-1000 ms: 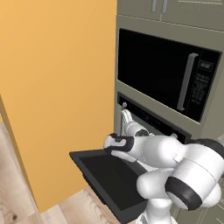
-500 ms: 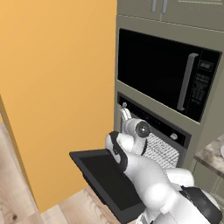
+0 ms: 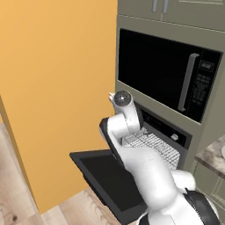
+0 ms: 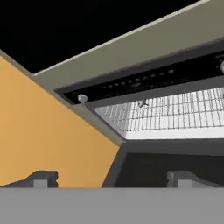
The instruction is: Place the fish on the top rack of the oven, and slide the tray back inside. Close the oven door.
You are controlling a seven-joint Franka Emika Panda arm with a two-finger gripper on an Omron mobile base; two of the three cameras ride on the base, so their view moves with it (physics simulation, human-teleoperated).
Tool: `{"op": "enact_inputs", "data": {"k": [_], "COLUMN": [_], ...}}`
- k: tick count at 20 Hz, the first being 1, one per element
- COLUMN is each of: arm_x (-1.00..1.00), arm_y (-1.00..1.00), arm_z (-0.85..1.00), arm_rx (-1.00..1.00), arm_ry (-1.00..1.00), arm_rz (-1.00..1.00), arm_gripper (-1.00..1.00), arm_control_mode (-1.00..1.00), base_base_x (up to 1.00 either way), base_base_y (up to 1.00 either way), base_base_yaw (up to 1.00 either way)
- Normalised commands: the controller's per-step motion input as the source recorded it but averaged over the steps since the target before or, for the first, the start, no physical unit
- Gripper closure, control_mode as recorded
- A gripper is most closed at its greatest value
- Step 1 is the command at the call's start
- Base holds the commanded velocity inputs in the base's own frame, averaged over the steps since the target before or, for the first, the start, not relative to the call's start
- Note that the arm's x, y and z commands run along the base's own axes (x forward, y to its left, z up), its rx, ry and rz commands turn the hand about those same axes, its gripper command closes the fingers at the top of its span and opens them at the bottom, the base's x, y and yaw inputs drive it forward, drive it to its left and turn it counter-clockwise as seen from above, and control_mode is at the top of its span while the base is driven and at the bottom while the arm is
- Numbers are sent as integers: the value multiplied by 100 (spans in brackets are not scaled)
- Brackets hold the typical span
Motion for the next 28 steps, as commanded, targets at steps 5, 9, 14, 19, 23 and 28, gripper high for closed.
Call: {"op": "enact_inputs", "data": {"k": [5,9,14,19,23,28], "arm_x": [-29,-90,-99,-41,-23,-18], "arm_y": [98,98,75,70,70,70], "arm_z": [1,-47,-65,-80,-82,-82], "arm_rx": [-37,-27,-16,-12,-12,-13], "arm_ry": [24,-27,-52,-19,-8,-6], "arm_rz": [16,-2,-9,-18,-20,-22], "arm_gripper": [-100,-100,-100,-100,-100,-100], "arm_control_mode": [-100,-100,-100,-100,-100,-100], "base_base_x": [0,0,0,0,0,0], "base_base_y": [0,0,0,0,0,0], "base_base_yaw": [0,0,0,0,0,0]}}
